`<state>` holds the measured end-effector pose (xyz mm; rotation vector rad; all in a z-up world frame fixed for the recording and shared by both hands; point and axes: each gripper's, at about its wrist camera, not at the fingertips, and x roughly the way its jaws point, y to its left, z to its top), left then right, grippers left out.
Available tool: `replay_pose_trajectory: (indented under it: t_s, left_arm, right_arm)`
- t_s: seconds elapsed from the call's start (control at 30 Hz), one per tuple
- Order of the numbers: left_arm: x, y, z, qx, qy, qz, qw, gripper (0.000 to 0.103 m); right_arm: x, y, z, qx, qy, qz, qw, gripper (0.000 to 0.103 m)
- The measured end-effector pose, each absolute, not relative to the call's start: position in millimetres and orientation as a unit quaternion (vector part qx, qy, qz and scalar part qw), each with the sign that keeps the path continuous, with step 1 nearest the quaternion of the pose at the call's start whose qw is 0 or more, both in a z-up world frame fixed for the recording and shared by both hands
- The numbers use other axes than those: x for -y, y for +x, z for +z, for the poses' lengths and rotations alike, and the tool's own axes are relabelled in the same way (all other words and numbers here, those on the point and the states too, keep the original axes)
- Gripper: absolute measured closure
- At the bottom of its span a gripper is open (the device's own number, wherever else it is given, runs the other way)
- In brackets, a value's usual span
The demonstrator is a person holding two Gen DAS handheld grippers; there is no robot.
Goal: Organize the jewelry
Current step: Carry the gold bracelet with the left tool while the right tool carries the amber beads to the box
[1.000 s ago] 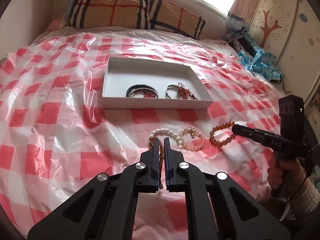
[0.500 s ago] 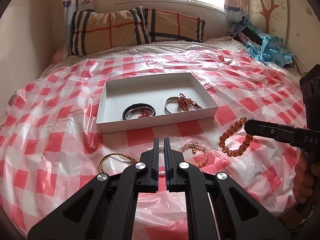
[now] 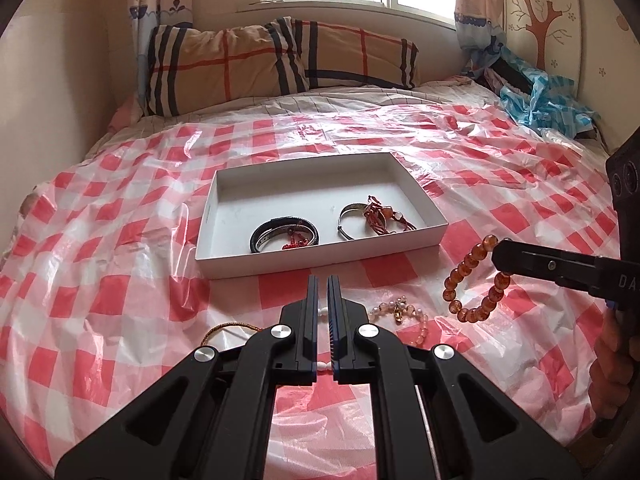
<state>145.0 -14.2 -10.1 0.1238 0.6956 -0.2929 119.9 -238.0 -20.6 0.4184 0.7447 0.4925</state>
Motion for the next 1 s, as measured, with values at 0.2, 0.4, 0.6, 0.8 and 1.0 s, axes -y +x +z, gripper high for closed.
replay_pose_trajectory:
  t_s: [0.2, 0.4, 0.6, 0.8, 1.0]
  left_arm:
    - [-4, 160, -8, -0.348, 0.008, -0.161, 0.923, 0.099]
    - [-38, 171, -6, -0.349, -0.033, -0.152, 0.924, 0.099]
    - [-37, 182, -25, -0.4, -0.016, -0.174, 0.9, 0.097]
    - [-36, 189, -67, -0.435, 0.036, -0.112, 0.893, 0.052]
    - [-41, 196, -96, -0.467, 0.054, -0.101, 0.877, 0.071]
  right_arm:
    - [237, 129, -17, -0.353, 0.199, 0.239, 0.883, 0.09]
    - [235, 135, -14, -0.345, 0.2, 0.245, 0.883, 0.09]
    - [234, 135, -20, -0.353, 0.2, 0.247, 0.88, 0.09]
    - [240, 134, -23, -0.355, 0.206, 0.244, 0.879, 0.09]
    - [242, 136, -24, -0.354, 0.207, 0.244, 0.879, 0.09]
